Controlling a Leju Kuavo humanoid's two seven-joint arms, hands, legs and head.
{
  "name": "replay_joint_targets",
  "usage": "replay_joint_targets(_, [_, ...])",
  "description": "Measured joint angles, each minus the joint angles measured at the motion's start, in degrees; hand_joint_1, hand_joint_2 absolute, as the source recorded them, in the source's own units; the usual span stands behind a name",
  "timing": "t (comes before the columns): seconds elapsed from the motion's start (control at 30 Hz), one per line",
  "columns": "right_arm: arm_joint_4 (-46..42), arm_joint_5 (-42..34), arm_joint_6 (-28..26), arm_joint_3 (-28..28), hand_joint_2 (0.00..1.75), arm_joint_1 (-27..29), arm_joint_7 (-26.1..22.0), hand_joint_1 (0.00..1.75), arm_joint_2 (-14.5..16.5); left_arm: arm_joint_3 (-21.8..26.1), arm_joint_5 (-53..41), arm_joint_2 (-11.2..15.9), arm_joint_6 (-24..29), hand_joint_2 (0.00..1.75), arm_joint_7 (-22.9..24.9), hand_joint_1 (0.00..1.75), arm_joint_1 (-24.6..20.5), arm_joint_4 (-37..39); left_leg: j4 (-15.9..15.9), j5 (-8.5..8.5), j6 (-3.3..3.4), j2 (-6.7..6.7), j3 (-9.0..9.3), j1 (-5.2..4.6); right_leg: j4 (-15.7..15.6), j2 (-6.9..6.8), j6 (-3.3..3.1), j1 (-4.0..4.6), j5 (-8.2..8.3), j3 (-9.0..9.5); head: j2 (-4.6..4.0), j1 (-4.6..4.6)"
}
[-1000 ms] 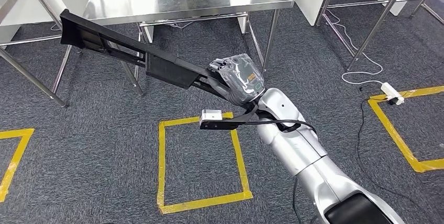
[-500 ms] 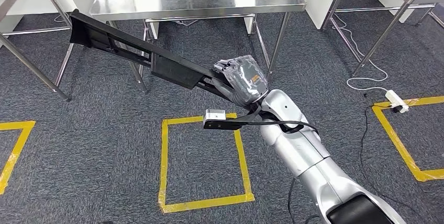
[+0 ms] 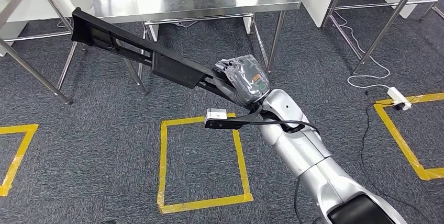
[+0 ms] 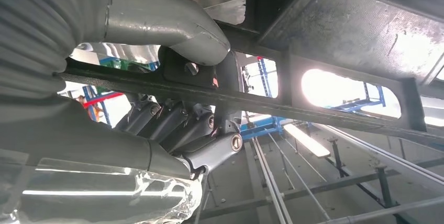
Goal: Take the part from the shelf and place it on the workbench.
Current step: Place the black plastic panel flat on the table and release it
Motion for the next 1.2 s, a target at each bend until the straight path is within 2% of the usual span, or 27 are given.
replay_joint_targets(0.07, [0.00, 0.04, 0.00, 0.00, 1.75, 0.00, -0.02, 1.75, 0.00, -0.01, -0.02, -0.01, 0.01, 1.75, 0.04, 0.00, -0.05, 0.00, -0.02, -0.04, -0.65, 0.01, -0.01, 0.09, 0.01, 0.00, -0.21, 0.09, -0.02, -0.01, 0.00, 0.02])
replay_joint_targets(0.17, [0.01, 0.13, 0.00, 0.00, 1.75, -0.01, -0.13, 1.75, 0.00, -0.01, -0.02, 0.01, 0.00, 1.75, 0.04, 0.00, -0.16, 0.00, -0.01, -0.07, -0.88, 0.01, -0.03, 0.07, 0.01, -0.01, -0.25, 0.09, -0.03, -0.01, 0.00, 0.03])
replay_joint_targets(0.23, [0.02, 0.17, 0.00, -0.01, 1.75, -0.03, -0.17, 1.75, 0.05, 0.01, -0.03, 0.07, 0.07, 1.75, 0.04, 0.00, -0.24, -0.01, 0.00, -0.17, -0.50, -0.02, -0.08, -0.12, -0.53, -0.03, 0.02, -0.32, 0.15, 0.25, 0.00, 0.01])
replay_joint_targets(0.3, [0.04, 0.28, 0.00, -0.05, 1.75, -0.03, -0.22, 1.75, 0.18, 0.03, -0.09, 0.10, 0.16, 1.75, 0.04, 0.00, -0.31, -0.06, -1.60, 0.39, 0.52, 0.05, 0.99, 0.04, -1.05, -0.06, 0.39, -0.46, 0.30, 0.56, 0.00, 0.06])
replay_joint_targets(0.37, [0.12, 0.40, -0.01, -0.07, 1.75, -0.24, -0.30, 1.75, 0.25, 0.03, -0.15, 0.03, 0.24, 1.75, 0.04, 0.00, -0.45, -0.11, -3.58, 1.27, 1.33, 0.25, 2.39, 0.41, 2.04, -0.07, 0.19, -0.24, -1.22, -0.80, 0.00, 0.29])
replay_joint_targets(0.43, [0.30, 0.54, -0.01, -0.04, 1.75, -0.34, -0.35, 1.75, 0.20, 0.03, -0.17, -0.02, 0.28, 1.75, 0.06, 0.00, -0.59, -0.13, -3.96, 1.44, 1.45, 0.34, 2.69, 0.51, 9.21, -0.06, -0.03, -0.44, -4.09, -4.34, 0.00, 0.44])
replay_joint_targets(0.47, [0.43, 0.60, -0.01, -0.02, 1.75, -0.18, -0.35, 1.75, 0.15, 0.04, -0.19, -0.01, 0.28, 1.75, 0.08, 0.00, -0.58, -0.13, -3.92, 1.37, 1.33, 0.33, 2.69, 0.59, 12.30, -0.06, 0.17, -0.63, -4.99, -6.00, 0.00, 0.44])
replay_joint_targets(0.5, [0.56, 0.64, 0.01, -0.01, 1.75, 0.03, -0.35, 1.75, 0.10, 0.04, -0.19, -0.04, 0.30, 1.75, 0.10, 0.00, -0.52, -0.13, -3.81, 1.25, 1.13, 0.29, 2.69, 0.74, 13.73, -0.07, 0.64, -0.89, -5.15, -6.88, 0.00, 0.42])
replay_joint_targets(0.53, [0.67, 0.66, 0.04, 0.02, 1.75, 0.21, -0.35, 1.75, 0.06, 0.05, -0.19, -0.07, 0.36, 1.75, 0.10, 0.00, -0.45, -0.12, -3.56, 1.04, 0.79, 0.25, 2.66, 0.97, 12.90, -0.10, 1.34, -1.19, -4.41, -6.62, 0.00, 0.43])
replay_joint_targets(0.6, [0.74, 0.68, 0.10, 0.05, 1.75, 0.31, -0.36, 1.75, 0.05, 0.10, -0.22, -0.11, 0.56, 1.75, 0.02, 0.00, -0.35, -0.13, -2.37, 0.23, -0.39, 0.20, 2.45, 1.61, 6.03, -0.21, 3.02, -1.95, -1.51, -3.36, 0.00, 0.46])
replay_joint_targets(0.63, [0.75, 0.69, 0.14, 0.10, 1.75, 0.30, -0.38, 1.75, 0.10, 0.15, -0.25, 0.02, 0.69, 1.75, -0.06, 0.00, -0.36, -0.14, -1.47, -0.36, -1.16, 0.16, 2.09, 1.74, 2.98, -0.16, 3.42, -2.09, -0.50, -1.72, 0.00, 0.59])
replay_joint_targets(0.67, [0.75, 0.69, 0.16, 0.14, 1.75, 0.32, -0.41, 1.75, 0.14, 0.20, -0.27, 0.12, 0.79, 1.75, -0.14, 0.00, -0.34, -0.16, -0.63, -0.90, -1.81, 0.15, 1.73, 1.75, 1.27, -0.07, 3.21, -2.16, -0.04, -0.76, 0.00, 0.61])
replay_joint_targets(0.73, [0.78, 0.75, 0.20, 0.20, 1.75, 0.50, -0.47, 1.75, 0.26, 0.26, -0.28, 0.26, 0.96, 1.75, -0.36, 0.00, -0.28, -0.20, 0.23, -1.48, -2.54, 0.13, 1.23, 1.61, 1.31, 0.22, 1.87, -1.92, -0.31, -0.64, 0.00, 0.42])
replay_joint_targets(0.77, [0.80, 0.77, 0.20, 0.21, 1.75, 0.59, -0.48, 1.75, 0.28, 0.26, -0.28, 0.19, 1.02, 1.75, -0.44, 0.00, -0.20, -0.21, 0.31, -1.54, -2.67, 0.16, 1.24, 1.75, 1.56, 0.30, 1.20, -1.90, -0.40, -0.80, 0.00, 0.21])
replay_joint_targets(0.83, [0.82, 0.80, 0.20, 0.25, 1.75, 0.66, -0.49, 1.75, 0.44, 0.28, -0.28, 0.15, 1.08, 1.75, -0.55, 0.00, -0.13, -0.22, 1.26, -2.25, -2.79, 0.37, 0.88, 2.09, 1.64, 0.39, 0.49, -1.78, -0.48, -0.78, 0.00, 0.05])
replay_joint_targets(0.87, [0.81, 0.79, 0.20, 0.26, 1.75, 0.64, -0.51, 1.75, 0.52, 0.29, -0.28, 0.15, 1.10, 1.75, -0.57, 0.00, -0.13, -0.22, 3.01, -3.26, -2.79, 0.50, 0.09, 2.15, 1.62, 0.43, 0.18, -1.74, -0.51, -0.73, 0.00, 0.02])
replay_joint_targets(0.9, [0.81, 0.78, 0.20, 0.26, 1.75, 0.65, -0.57, 1.75, 0.61, 0.33, -0.28, 0.15, 1.13, 1.75, -0.60, 0.00, -0.13, -0.22, 5.84, -4.69, -2.69, 0.63, -1.31, 2.05, 1.59, 0.42, -0.07, -1.62, -0.57, -0.67, 0.00, -0.01])
replay_joint_targets(0.97, [0.86, 0.75, 0.20, 0.34, 1.75, 0.79, -0.80, 1.75, 0.66, 0.53, -0.23, 0.16, 1.21, 1.75, -0.66, 0.00, 0.05, -0.22, 13.36, -7.59, -2.37, 0.68, -5.45, 1.73, 1.60, 0.40, -0.51, -1.21, -0.75, -0.61, 0.00, -0.02])
replay_joint_targets(1.0, [0.90, 0.74, 0.20, 0.41, 1.75, 0.95, -0.92, 1.75, 0.67, 0.67, -0.18, 0.16, 1.26, 1.75, -0.71, 0.00, 0.23, -0.22, 16.03, -8.11, -2.13, 0.68, -7.16, 1.60, 1.61, 0.39, -0.71, -0.96, -0.87, -0.54, 0.00, -0.02])
replay_joint_targets(1.03, [0.94, 0.73, 0.20, 0.49, 1.75, 1.12, -1.02, 1.75, 0.66, 0.81, -0.14, 0.16, 1.29, 1.75, -0.75, 0.00, 0.43, -0.22, 16.85, -7.60, -1.79, 0.67, -7.98, 1.46, 1.61, 0.40, -0.90, -0.73, -1.00, -0.41, 0.00, -0.02])
replay_joint_targets(1.07, [0.96, 0.70, 0.20, 0.55, 1.75, 1.24, -1.09, 1.75, 0.66, 0.92, -0.10, 0.16, 1.30, 1.75, -0.80, 0.00, 0.57, -0.22, 15.39, -6.04, -1.34, 0.67, -7.67, 1.29, 1.61, 0.41, -1.09, -0.54, -1.14, -0.20, 0.00, -0.02])
replay_joint_targets(1.13, [0.96, 0.62, 0.20, 0.61, 1.75, 1.23, -1.17, 1.75, 0.72, 1.06, -0.09, 0.19, 1.32, 1.75, -0.87, 0.00, 0.67, -0.22, 8.68, -2.18, -0.32, 0.67, -4.81, 0.82, 1.58, 0.43, -1.31, -0.32, -1.44, 0.26, 0.00, 0.00])
replay_joint_targets(1.17, [0.97, 0.56, 0.20, 0.62, 1.75, 1.12, -1.19, 1.75, 0.74, 1.08, -0.10, 0.20, 1.32, 1.75, -0.91, 0.00, 0.65, -0.22, 5.56, -1.03, 0.04, 0.68, -3.41, 0.51, 1.56, 0.44, -1.26, -0.13, -1.61, 0.38, 0.00, 0.03])
replay_joint_targets(1.2, [0.97, 0.52, 0.20, 0.63, 1.75, 1.02, -1.19, 1.75, 0.75, 1.09, -0.10, 0.22, 1.33, 1.75, -0.95, 0.00, 0.65, -0.22, 3.66, -0.59, 0.24, 0.68, -2.51, 0.22, 1.50, 0.44, -1.12, -0.03, -1.72, 0.43, 0.00, 0.03])
